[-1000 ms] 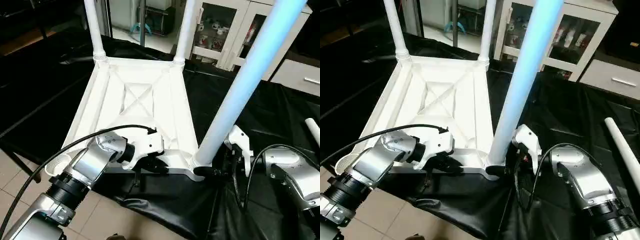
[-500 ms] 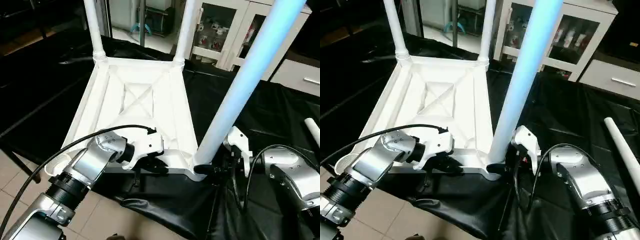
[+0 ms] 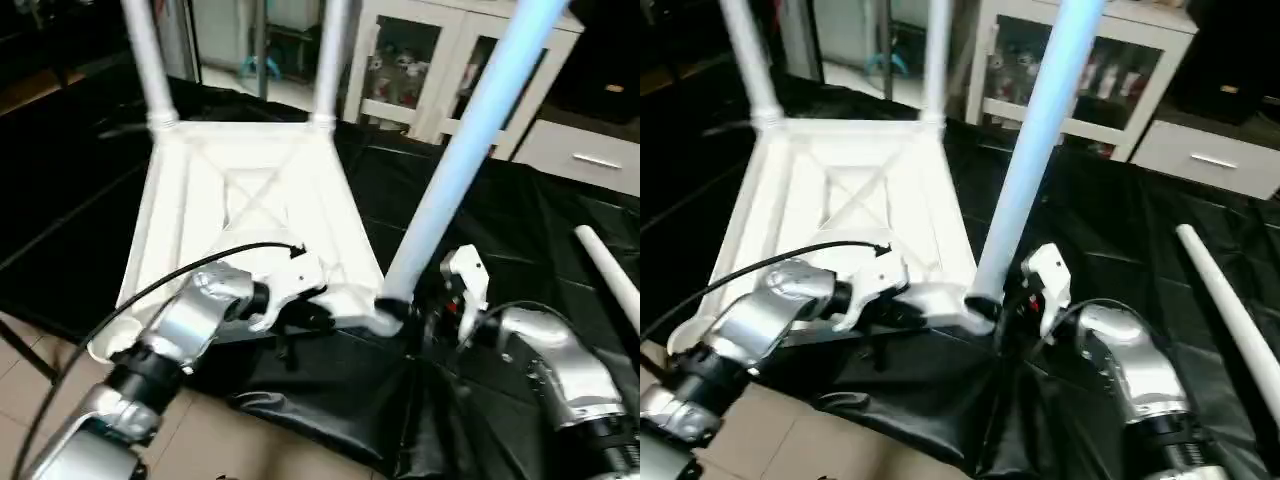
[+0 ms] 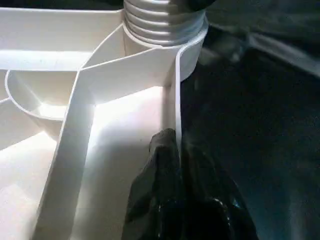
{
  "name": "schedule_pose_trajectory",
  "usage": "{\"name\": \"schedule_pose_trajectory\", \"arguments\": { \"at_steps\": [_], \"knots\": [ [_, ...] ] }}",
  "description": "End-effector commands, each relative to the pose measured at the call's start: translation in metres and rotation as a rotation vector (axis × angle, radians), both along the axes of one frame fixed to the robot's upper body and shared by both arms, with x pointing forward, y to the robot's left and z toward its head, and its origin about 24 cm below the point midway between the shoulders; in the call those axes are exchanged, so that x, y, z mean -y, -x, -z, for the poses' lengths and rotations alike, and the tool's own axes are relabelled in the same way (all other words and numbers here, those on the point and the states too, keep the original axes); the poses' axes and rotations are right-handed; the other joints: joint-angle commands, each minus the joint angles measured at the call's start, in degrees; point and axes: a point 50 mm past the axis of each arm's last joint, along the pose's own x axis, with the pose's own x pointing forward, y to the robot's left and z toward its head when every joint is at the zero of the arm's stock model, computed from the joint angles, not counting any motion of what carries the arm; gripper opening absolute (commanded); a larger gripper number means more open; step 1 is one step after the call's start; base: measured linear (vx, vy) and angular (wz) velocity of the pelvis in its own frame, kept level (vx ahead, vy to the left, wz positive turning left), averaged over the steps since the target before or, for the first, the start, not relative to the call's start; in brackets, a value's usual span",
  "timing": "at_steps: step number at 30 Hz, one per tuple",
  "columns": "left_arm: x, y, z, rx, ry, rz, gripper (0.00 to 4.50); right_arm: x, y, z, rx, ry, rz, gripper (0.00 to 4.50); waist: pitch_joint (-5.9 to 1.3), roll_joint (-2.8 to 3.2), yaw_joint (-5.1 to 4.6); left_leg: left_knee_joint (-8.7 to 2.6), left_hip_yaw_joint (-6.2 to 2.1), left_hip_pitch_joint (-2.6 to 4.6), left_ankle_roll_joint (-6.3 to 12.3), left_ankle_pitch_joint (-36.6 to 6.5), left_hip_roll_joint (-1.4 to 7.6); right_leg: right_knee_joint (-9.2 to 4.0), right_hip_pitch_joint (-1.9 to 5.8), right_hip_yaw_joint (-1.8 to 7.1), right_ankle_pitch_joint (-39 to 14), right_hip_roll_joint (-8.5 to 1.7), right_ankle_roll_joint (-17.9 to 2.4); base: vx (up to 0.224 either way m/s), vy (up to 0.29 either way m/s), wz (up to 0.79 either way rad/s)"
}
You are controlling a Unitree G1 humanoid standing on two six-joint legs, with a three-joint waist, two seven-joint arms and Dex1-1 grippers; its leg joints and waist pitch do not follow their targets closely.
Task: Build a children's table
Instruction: Rotate leg to tighten
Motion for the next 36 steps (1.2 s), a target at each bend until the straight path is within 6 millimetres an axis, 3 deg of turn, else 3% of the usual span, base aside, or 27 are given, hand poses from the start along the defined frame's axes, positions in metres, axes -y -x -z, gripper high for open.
{"name": "schedule_pose_trajectory", "arguments": {
  "at_steps": [1,4,6,7,8,10,11,12,13,17,18,19,21,24,25,26,32,34,36],
  "knots": [
    [0.022,-0.007,-0.01,0.037,0.039,-0.02,0.0,0.007,-0.005,0.029,-0.134,0.097,0.248,2.54,-2.93,0.53,0.23,-5.18,-0.6,-1.02,-0.3,-13.14,0.78,-5.97,2.57,1.89,-25.87,-3.42,-6.46,0.0,0.0,0.0],
    [0.029,-0.014,-0.013,0.055,0.052,-0.095,0.0,0.002,-0.01,0.035,-0.156,0.105,0.354,2.54,-3.13,0.55,0.08,-5.24,-0.78,-1.14,-0.38,-12.62,0.86,-6.08,2.68,1.76,-25.86,-3.61,-5.51,0.0,0.0,0.0],
    [0.034,-0.018,-0.015,0.06,0.062,-0.142,0.0,-0.003,-0.013,0.039,-0.174,0.12,0.414,2.54,-3.15,0.64,-0.08,-5.23,-0.73,-1.06,-0.52,-12.23,0.86,-5.93,2.52,1.71,-23.55,-3.47,-6.38,0.0,0.0,0.0],
    [0.043,-0.027,-0.019,0.084,0.069,-0.252,0.0,-0.015,-0.018,0.049,-0.208,0.165,0.542,2.54,-3.24,0.61,-0.14,-5.15,-0.58,-1.05,-0.84,-11.42,0.76,-5.7,2.61,1.68,-21.02,-3.34,-7.13,0.0,0.0,0.0],
    [0.046,-0.031,-0.021,0.102,0.068,-0.295,0.0,-0.021,-0.02,0.052,-0.222,0.174,0.585,2.54,-3.15,0.75,-0.4,-5.18,-0.49,-0.99,-1.25,-11.5,0.74,-5.64,2.27,1.74,-20.85,-3.24,-7.5,0.0,0.0,0.0],
    [0.049,-0.034,-0.022,0.12,0.067,-0.335,0.0,-0.027,-0.021,0.055,-0.236,0.182,0.624,2.54,-3.35,0.56,-0.42,-5.15,-0.64,-1.0,-1.74,-12.09,0.52,-5.7,2.58,1.52,-22.05,-3.3,-7.04,0.0,0.0,0.0],
    [0.056,-0.039,-0.025,0.157,0.059,-0.382,0.0,-0.037,-0.024,0.059,-0.253,0.201,0.703,2.54,-3.5,0.7,-0.6,-5.1,-0.45,-0.96,-1.55,-11.08,0.54,-5.51,2.27,1.67,-18.61,-3.24,-7.34,0.0,0.0,0.0],
    [0.056,-0.039,-0.025,0.157,0.059,-0.382,0.0,-0.037,-0.024,0.059,-0.253,0.201,0.703,2.54,-3.58,0.7,-0.58,-5.13,-0.53,-1.0,-1.77,-10.57,0.6,-5.28,2.46,1.61,-17.14,-3.2,-7.57,0.0,0.0,0.0],
    [0.06,-0.042,-0.027,0.197,0.054,-0.404,0.0,-0.048,-0.029,0.058,-0.238,0.218,0.728,2.53,-3.78,0.24,-0.56,-4.99,-0.42,-1.22,-1.44,-8.77,0.55,-4.84,2.76,1.59,-13.36,-3.09,-8.07,0.0,0.0,0.0],
    [0.064,-0.043,-0.029,0.207,0.059,-0.408,0.0,-0.055,-0.034,0.053,-0.216,0.209,0.748,2.53,-3.82,0.63,-0.49,-4.9,-0.15,-1.28,-0.03,-6.34,0.59,-4.22,2.92,1.56,-6.24,-2.95,-9.85,0.0,0.0,0.0],
    [0.064,-0.042,-0.029,0.206,0.059,-0.405,0.0,-0.056,-0.035,0.051,-0.209,0.195,0.753,2.53,-3.83,0.37,-0.52,-4.92,-0.12,-1.33,0.39,-6.56,0.59,-4.21,3.0,1.55,-6.48,-3.07,-10.08,0.0,0.0,0.0],
    [0.062,-0.041,-0.027,0.195,0.055,-0.379,0.0,-0.06,-0.045,0.038,-0.15,0.103,0.754,2.53,-3.65,0.32,-0.57,-4.98,-0.03,-1.3,0.58,-7.61,0.65,-4.5,2.82,1.58,-8.07,-3.2,-10.01,0.0,0.0,0.0],
    [0.058,-0.04,-0.025,0.188,0.046,-0.361,0.0,-0.061,-0.049,0.029,-0.104,0.056,0.736,2.53,-3.7,0.36,-0.59,-5.04,-0.05,-1.35,0.74,-8.64,0.66,-4.66,2.94,1.56,-9.91,-3.31,-9.63,0.0,0.0,0.0],
    [0.055,-0.039,-0.023,0.179,0.041,-0.351,0.0,-0.06,-0.052,0.023,-0.07,0.004,0.702,2.53,-3.72,0.4,-0.77,-5.03,-0.04,-1.35,1.21,-8.04,0.72,-4.53,2.97,1.56,-8.35,-3.24,-9.96,0.0,0.0,0.0],
    [0.053,-0.039,-0.022,0.176,0.039,-0.344,0.0,-0.059,-0.053,0.02,-0.055,-0.015,0.688,3.09,-3.68,0.4,-0.83,-5.03,-0.03,-1.39,1.52,-7.61,0.74,-4.48,3.03,1.56,-7.79,-3.24,-10.33,0.0,0.0,0.0],
    [0.052,-0.038,-0.022,0.17,0.038,-0.339,0.0,-0.057,-0.054,0.016,-0.031,-0.032,0.675,3.09,-3.71,0.71,-0.79,-5.02,-0.05,-1.35,1.64,-7.42,0.74,-4.41,3.08,1.57,-7.31,-3.28,-10.51,0.0,0.0,0.0],
    [0.042,-0.037,-0.019,0.147,0.026,-0.318,0.0,-0.047,-0.057,-0.002,0.043,-0.089,0.579,3.67,-3.96,0.62,-0.5,-4.57,0.19,-1.41,4.01,-3.14,0.84,-3.74,3.42,1.6,-0.88,-3.25,-13.59,0.0,0.0,0.0],
    [0.039,-0.035,-0.018,0.137,0.021,-0.29,0.0,-0.043,-0.055,-0.004,0.032,-0.11,0.495,3.72,-3.98,0.85,-0.43,-4.45,0.2,-1.5,5.06,-1.58,0.89,-3.56,3.4,1.57,1.02,-3.25,-14.44,0.0,0.0,0.0],
    [0.038,-0.032,-0.016,0.122,0.02,-0.255,0.0,-0.04,-0.052,-0.006,0.03,-0.135,0.431,4.07,-3.96,0.96,-0.14,-4.34,0.29,-1.44,5.84,-1.09,1.02,-3.48,3.32,1.58,1.91,-3.39,-15.46,0.0,0.0,0.0]
  ]
}}
